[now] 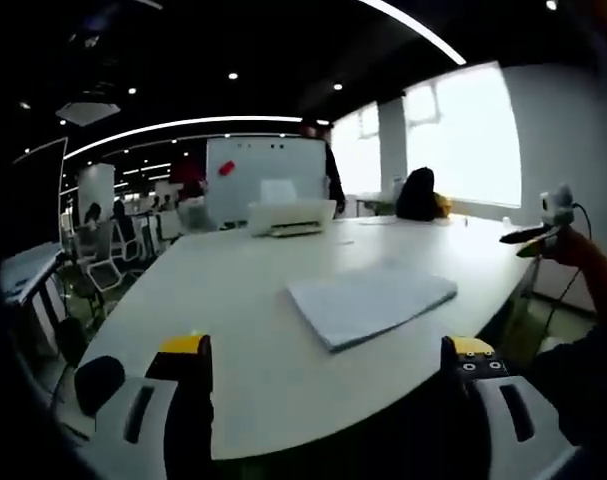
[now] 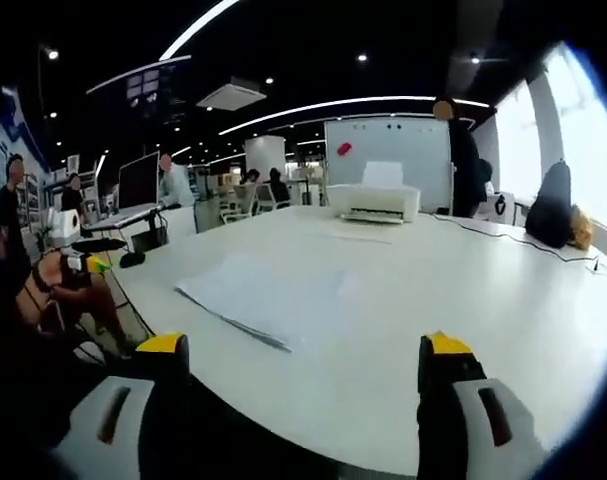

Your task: Organize the stack of printing papers by aligning and flattening the scattered papers on the table

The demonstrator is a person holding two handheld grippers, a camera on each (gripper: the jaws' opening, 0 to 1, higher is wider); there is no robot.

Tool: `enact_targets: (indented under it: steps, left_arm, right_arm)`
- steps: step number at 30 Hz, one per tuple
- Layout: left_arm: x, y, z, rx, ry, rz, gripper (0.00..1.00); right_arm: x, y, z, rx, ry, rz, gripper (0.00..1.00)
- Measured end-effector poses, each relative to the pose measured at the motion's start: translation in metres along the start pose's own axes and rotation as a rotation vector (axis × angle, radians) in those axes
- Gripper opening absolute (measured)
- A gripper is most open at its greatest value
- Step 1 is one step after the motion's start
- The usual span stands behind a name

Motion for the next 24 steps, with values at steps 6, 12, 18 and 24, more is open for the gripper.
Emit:
enact_targets:
  steps: [6, 12, 18, 24]
  left_arm:
    - [-0.002, -0.003, -0.005, -0.003, 0.021, -0.003, 0.97]
    - [-0.002, -0.003, -0.008, -0.003, 0.027, 0.002, 0.97]
    - [-0.003, -0.003, -0.016, 0.001, 0.046, 0.012, 0.97]
    - [-0.004, -0.005, -0.021, 0.008, 0.057, 0.015, 0.97]
  right_arm:
    - [0.0, -0.004, 0.003, 0.002, -0.005, -0.01, 0.9]
    - [0.001, -0.004, 0.005, -0.005, -0.011, -0.005, 0.9]
    - [0.001, -0.003, 0.006, -0.004, -0.013, -0.002, 0.9]
    - [0.002, -0.004, 0.008, -0.011, -0.016, 0.001, 0.9]
Point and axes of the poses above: the point that each gripper's makers call its tool centre point, and the gripper's own axes: x roughly forward along the fingers, z roughly to its left, y roughly out of its underside, the point moved 2 cm from there along -x, roughly backward along the fingers, and after that the axes turned 2 degrees about -y, right-handed, at the moved point
